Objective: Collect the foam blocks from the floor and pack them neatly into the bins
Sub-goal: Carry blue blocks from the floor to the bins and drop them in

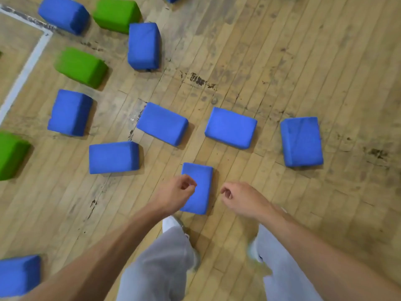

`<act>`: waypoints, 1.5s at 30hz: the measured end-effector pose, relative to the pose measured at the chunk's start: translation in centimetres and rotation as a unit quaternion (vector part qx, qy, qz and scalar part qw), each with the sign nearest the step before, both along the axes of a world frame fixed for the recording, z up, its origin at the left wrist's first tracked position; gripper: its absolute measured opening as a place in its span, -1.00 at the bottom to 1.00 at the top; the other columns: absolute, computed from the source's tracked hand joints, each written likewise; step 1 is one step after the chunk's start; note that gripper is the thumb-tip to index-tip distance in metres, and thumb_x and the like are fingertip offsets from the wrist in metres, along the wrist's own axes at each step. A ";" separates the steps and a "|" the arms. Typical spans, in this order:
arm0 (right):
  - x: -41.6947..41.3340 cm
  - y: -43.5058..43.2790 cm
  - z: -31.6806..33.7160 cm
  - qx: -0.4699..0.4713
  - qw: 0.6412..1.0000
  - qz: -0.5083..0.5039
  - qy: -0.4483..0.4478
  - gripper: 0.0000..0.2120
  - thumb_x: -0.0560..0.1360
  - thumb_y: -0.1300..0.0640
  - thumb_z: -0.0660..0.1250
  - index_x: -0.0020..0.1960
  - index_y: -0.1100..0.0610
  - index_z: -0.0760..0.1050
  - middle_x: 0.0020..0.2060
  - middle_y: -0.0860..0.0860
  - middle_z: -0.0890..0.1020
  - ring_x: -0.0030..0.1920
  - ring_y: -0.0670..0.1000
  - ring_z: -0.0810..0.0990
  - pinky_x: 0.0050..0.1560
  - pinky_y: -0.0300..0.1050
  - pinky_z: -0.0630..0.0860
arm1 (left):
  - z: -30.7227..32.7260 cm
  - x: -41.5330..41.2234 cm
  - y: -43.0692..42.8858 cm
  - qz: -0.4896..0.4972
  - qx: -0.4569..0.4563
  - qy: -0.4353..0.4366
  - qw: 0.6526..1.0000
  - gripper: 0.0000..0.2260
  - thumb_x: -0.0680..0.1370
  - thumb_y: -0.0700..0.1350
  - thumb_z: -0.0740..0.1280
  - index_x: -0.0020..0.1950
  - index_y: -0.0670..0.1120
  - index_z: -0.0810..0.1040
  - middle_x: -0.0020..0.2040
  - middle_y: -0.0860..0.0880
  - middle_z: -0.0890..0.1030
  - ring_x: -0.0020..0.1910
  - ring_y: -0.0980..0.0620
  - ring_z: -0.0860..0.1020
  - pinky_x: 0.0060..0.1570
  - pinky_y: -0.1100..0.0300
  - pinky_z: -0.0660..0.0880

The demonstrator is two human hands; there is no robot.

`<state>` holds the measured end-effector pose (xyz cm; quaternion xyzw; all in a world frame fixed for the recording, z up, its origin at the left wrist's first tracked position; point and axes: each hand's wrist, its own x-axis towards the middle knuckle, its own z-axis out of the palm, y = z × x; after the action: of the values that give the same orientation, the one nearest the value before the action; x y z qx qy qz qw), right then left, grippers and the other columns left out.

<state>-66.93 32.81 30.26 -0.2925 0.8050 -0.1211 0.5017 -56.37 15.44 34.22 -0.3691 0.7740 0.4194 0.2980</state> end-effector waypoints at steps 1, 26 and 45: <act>-0.3 -0.4 -3.3 -0.003 1.000 0.014 0.006 -0.82 0.49 0.03 0.26 0.05 0.06 0.53 -0.05 -0.03 0.60 0.02 0.03 0.56 0.04 -0.06 0.49 | -3.2 -0.2 0.0 -0.005 -0.006 0.006 1.000 -0.84 0.55 -0.13 0.23 0.05 0.01 0.58 -0.09 0.05 0.64 -0.13 0.06 0.58 -0.13 0.19 0.46; -7.3 -2.7 -38.7 -0.203 0.965 -0.136 -0.094 -0.64 0.26 0.00 0.58 0.01 -0.07 0.57 -0.11 -0.14 0.62 -0.09 -0.15 0.57 -0.02 -0.28 0.47 | -38.0 -1.1 -3.4 0.163 0.087 0.087 0.979 -0.42 0.28 0.26 0.51 0.24 0.11 0.49 0.17 -0.03 0.57 0.07 0.01 0.62 0.05 0.04 0.59; -14.9 21.1 -42.0 -0.035 0.663 -0.744 0.071 -0.82 0.31 0.06 0.23 -0.29 0.12 0.57 -0.23 0.16 0.66 -0.13 0.26 0.66 -0.06 0.15 0.61 | -35.2 -23.6 14.8 -0.337 -0.149 0.236 0.899 -0.10 0.31 0.14 0.48 0.52 0.24 0.02 0.14 -0.05 0.35 0.14 -0.16 0.46 0.06 -0.03 0.48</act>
<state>-81.87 53.90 -11.78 0.3789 0.7833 -0.4607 0.1750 -80.00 30.23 -0.97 -0.0167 0.9531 0.2488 0.1717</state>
